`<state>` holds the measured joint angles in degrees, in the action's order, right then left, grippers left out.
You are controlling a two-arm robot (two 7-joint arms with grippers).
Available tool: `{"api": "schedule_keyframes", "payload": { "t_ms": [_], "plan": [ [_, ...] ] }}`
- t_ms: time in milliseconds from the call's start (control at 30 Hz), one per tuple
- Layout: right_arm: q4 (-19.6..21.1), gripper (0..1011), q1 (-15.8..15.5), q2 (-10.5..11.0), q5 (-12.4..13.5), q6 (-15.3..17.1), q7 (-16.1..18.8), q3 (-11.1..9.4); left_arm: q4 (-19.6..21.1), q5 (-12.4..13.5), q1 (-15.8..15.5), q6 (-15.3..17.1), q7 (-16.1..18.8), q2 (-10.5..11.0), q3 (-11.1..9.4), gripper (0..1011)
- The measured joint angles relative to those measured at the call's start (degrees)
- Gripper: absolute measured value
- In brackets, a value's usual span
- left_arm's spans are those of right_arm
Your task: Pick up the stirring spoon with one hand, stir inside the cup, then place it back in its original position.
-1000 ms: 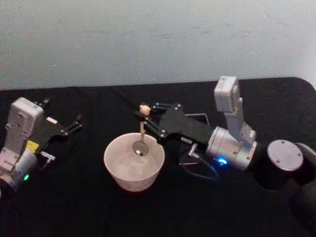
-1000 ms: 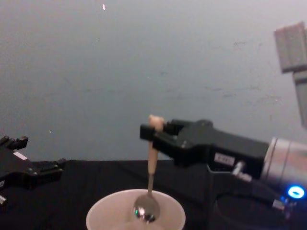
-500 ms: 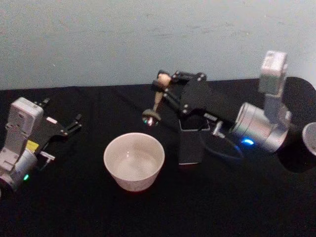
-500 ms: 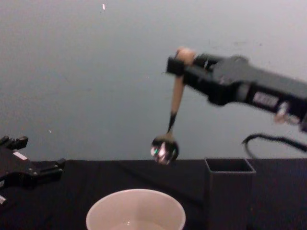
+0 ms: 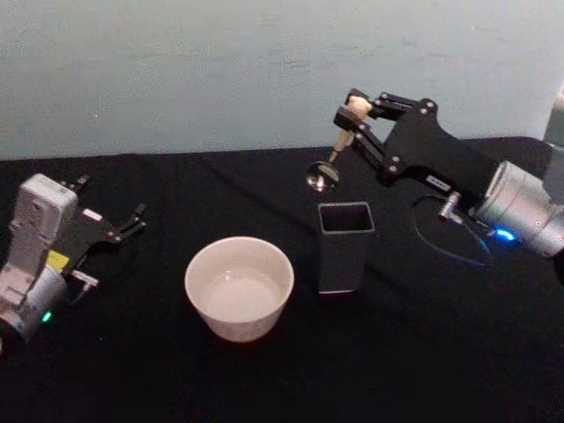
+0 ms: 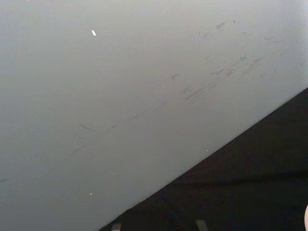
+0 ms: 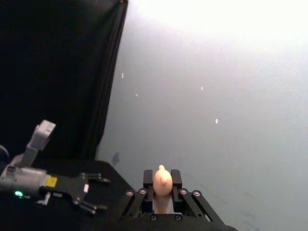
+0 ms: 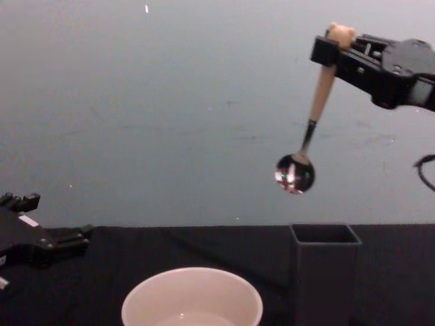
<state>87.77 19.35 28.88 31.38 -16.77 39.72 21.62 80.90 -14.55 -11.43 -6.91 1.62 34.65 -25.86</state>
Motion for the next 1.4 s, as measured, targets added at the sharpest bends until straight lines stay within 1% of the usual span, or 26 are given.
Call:
{"api": "schedule_keyframes", "payload": {
  "t_ms": [200, 433, 767, 867, 1067, 1400],
  "plan": [
    [0.03, 212, -1.48, 1.3, -0.49, 0.61, -0.66, -0.71, 0.0, 0.0, 0.0, 0.0, 0.0, 0.0, 0.0, 1001],
    [-0.58, 212, -2.18, 1.41, -1.08, 1.94, -1.59, -0.82, 0.0, 0.0, 0.0, 0.0, 0.0, 0.0, 0.0, 1001],
    [-2.56, 212, -2.09, 0.52, -2.04, 3.36, -2.37, -0.32, 0.0, 0.0, 0.0, 0.0, 0.0, 0.0, 0.0, 1001],
    [-3.28, 212, -2.0, 0.22, -2.04, 4.27, -2.62, -0.12, 0.0, 0.0, 0.0, 0.0, 0.0, 0.0, 0.0, 1001],
    [-5.59, 212, -1.71, -0.84, -1.76, 7.31, -3.7, 0.49, 0.0, 0.0, 0.0, 0.0, 0.0, 0.0, 0.0, 1001],
    [-8.13, 212, -1.47, -2.34, -1.57, 9.76, -5.21, 1.25, 0.0, 0.0, 0.0, 0.0, 0.0, 0.0, 0.0, 1001]
  ]
}}
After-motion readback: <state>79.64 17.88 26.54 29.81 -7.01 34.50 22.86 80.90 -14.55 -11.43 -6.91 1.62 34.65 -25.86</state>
